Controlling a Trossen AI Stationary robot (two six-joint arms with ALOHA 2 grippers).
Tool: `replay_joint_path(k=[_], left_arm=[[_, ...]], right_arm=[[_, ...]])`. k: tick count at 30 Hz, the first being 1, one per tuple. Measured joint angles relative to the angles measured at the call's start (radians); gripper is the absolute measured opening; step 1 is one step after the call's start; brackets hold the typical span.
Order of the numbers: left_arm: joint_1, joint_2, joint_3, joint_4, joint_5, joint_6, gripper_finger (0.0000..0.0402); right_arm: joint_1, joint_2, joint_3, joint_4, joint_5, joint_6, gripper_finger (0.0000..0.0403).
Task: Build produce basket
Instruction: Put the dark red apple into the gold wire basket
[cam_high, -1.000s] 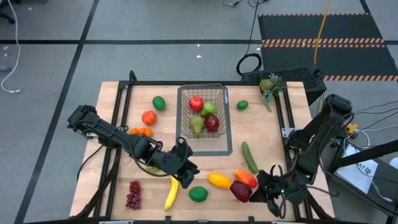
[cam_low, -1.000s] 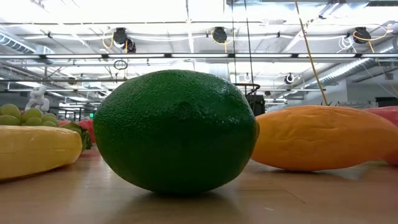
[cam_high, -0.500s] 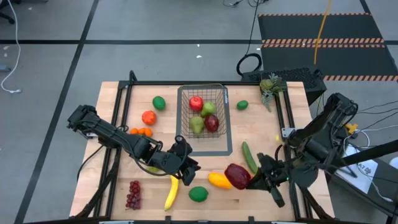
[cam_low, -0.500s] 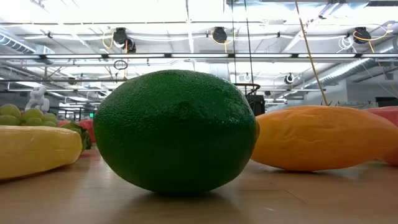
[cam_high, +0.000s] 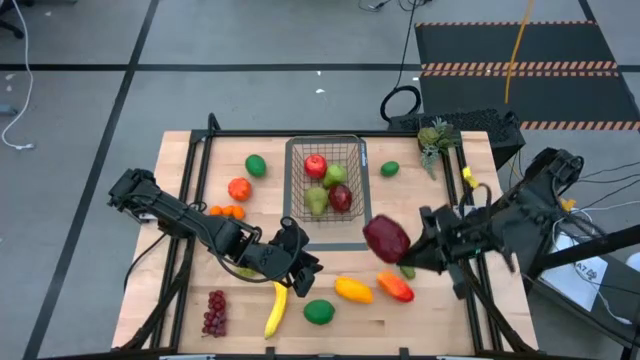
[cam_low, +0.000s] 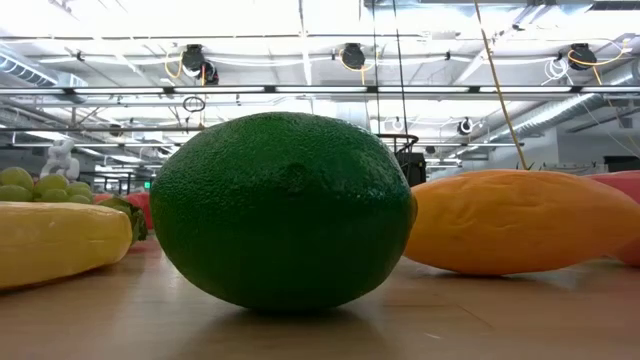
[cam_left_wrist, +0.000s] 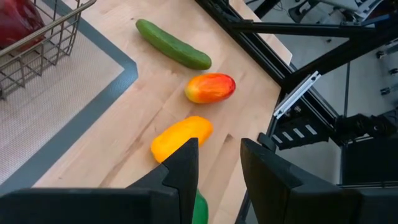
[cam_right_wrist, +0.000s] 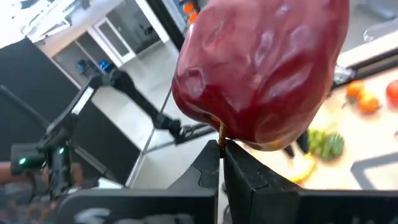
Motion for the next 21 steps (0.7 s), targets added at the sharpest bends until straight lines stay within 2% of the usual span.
replay_joint_path(k=[10, 15, 21], left_arm=[[0.003, 0.000, 0.000, 0.022, 0.009, 0.027, 0.0120], [0.023, -0.005, 0.000, 0.133, 0.081, 0.077, 0.0120], [0.063, -0.008, 0.000, 0.264, 0.082, 0.196, 0.0120]], right_arm=[[-0.174, -0.008, 0.127, 0.023, 0.000, -0.243, 0.0000], [-0.254, -0.008, 0.152, 0.034, 0.002, -0.282, 0.0000], [-0.303, -0.006, 0.152, 0.042, 0.001, -0.346, 0.0000]])
